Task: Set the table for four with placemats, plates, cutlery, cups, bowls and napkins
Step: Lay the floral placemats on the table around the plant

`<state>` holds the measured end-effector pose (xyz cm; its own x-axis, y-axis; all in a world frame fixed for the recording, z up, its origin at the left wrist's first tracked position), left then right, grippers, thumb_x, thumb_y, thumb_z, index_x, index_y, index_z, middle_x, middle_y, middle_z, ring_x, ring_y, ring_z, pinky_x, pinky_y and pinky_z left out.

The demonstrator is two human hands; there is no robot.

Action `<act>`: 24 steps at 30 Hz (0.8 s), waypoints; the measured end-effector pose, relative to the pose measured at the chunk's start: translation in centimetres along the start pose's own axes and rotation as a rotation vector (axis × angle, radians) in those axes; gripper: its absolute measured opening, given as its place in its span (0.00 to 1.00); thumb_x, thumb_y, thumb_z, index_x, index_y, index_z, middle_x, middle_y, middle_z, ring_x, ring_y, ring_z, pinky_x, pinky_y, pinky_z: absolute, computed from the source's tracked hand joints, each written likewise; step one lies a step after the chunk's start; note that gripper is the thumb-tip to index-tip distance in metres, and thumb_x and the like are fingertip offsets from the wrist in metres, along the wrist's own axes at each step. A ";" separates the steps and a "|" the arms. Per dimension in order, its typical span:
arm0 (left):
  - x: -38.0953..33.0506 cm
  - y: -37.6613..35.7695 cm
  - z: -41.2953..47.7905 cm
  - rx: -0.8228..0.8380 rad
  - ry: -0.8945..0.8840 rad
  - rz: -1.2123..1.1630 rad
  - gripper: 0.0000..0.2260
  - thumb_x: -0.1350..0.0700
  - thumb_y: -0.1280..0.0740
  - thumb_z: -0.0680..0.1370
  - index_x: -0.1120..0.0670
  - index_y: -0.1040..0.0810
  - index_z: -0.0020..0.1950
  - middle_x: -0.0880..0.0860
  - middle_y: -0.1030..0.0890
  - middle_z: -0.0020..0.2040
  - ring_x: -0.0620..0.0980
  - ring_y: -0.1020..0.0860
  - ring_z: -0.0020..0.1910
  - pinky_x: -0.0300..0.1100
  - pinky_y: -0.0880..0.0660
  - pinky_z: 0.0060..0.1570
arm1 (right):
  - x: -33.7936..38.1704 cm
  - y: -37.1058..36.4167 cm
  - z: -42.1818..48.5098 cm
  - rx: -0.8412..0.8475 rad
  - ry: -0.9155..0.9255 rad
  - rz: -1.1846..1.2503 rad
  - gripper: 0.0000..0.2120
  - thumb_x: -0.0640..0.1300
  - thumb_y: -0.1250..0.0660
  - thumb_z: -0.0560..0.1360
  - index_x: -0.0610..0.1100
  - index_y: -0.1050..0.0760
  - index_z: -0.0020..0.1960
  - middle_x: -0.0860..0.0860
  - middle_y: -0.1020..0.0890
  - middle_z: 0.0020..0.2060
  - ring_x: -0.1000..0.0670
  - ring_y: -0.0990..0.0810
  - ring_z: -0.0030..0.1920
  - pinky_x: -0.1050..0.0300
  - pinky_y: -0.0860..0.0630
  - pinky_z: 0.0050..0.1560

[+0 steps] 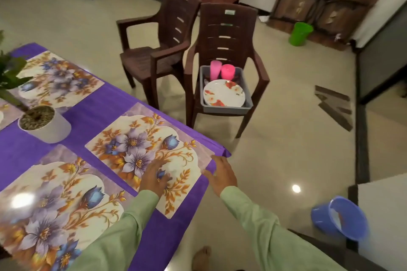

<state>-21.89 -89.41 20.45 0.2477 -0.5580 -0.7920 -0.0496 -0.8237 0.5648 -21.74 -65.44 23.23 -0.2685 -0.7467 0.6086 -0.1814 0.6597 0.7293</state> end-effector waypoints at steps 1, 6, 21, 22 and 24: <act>-0.3 0.0 0.1 -0.024 0.008 0.000 0.18 0.68 0.31 0.75 0.60 0.23 0.64 0.59 0.26 0.67 0.59 0.27 0.66 0.41 0.34 0.62 | 0.2 -0.5 1.2 0.021 0.004 -0.018 0.28 0.53 0.32 0.76 0.47 0.34 0.73 0.50 0.31 0.69 0.47 0.30 0.68 0.51 0.31 0.66; -1.7 -0.1 0.8 -0.119 0.094 -0.034 0.23 0.68 0.32 0.77 0.45 0.24 0.65 0.53 0.29 0.70 0.55 0.24 0.62 0.38 0.21 0.53 | 1.0 -3.0 7.1 0.058 0.034 -0.292 0.35 0.61 0.34 0.75 0.47 0.40 0.75 0.45 0.36 0.73 0.43 0.39 0.73 0.44 0.35 0.69; -6.7 -3.5 2.4 -0.323 0.186 0.083 0.17 0.62 0.30 0.77 0.55 0.24 0.66 0.48 0.30 0.67 0.45 0.35 0.67 0.36 0.39 0.63 | -0.1 -1.4 15.0 0.223 0.024 -0.478 0.45 0.63 0.23 0.63 0.44 0.37 0.70 0.43 0.32 0.66 0.42 0.33 0.67 0.50 0.36 0.67; -6.9 -3.5 2.7 -0.336 0.189 0.076 0.17 0.62 0.30 0.77 0.55 0.24 0.66 0.48 0.30 0.67 0.45 0.35 0.67 0.37 0.38 0.63 | 0.0 -1.0 15.4 0.225 0.033 -0.489 0.41 0.62 0.23 0.64 0.45 0.35 0.68 0.44 0.32 0.66 0.43 0.33 0.67 0.50 0.36 0.67; -7.1 -3.2 3.4 -0.359 0.184 0.058 0.17 0.63 0.30 0.76 0.55 0.24 0.65 0.51 0.28 0.68 0.49 0.31 0.68 0.40 0.36 0.66 | 0.2 0.0 16.3 0.235 0.072 -0.446 0.32 0.55 0.24 0.69 0.45 0.32 0.67 0.44 0.31 0.67 0.42 0.34 0.68 0.50 0.36 0.67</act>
<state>-26.77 -83.15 23.47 0.4246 -0.5485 -0.7203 0.2641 -0.6859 0.6780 -37.27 -64.20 18.30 -0.0521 -0.9587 0.2797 -0.4733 0.2703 0.8384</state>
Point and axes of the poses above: each hand's wrist, its own z-axis towards the middle knuckle, its own y-axis out of the back of the hand, x = y × z, the point moved 5 cm from there along z, towards the middle knuckle
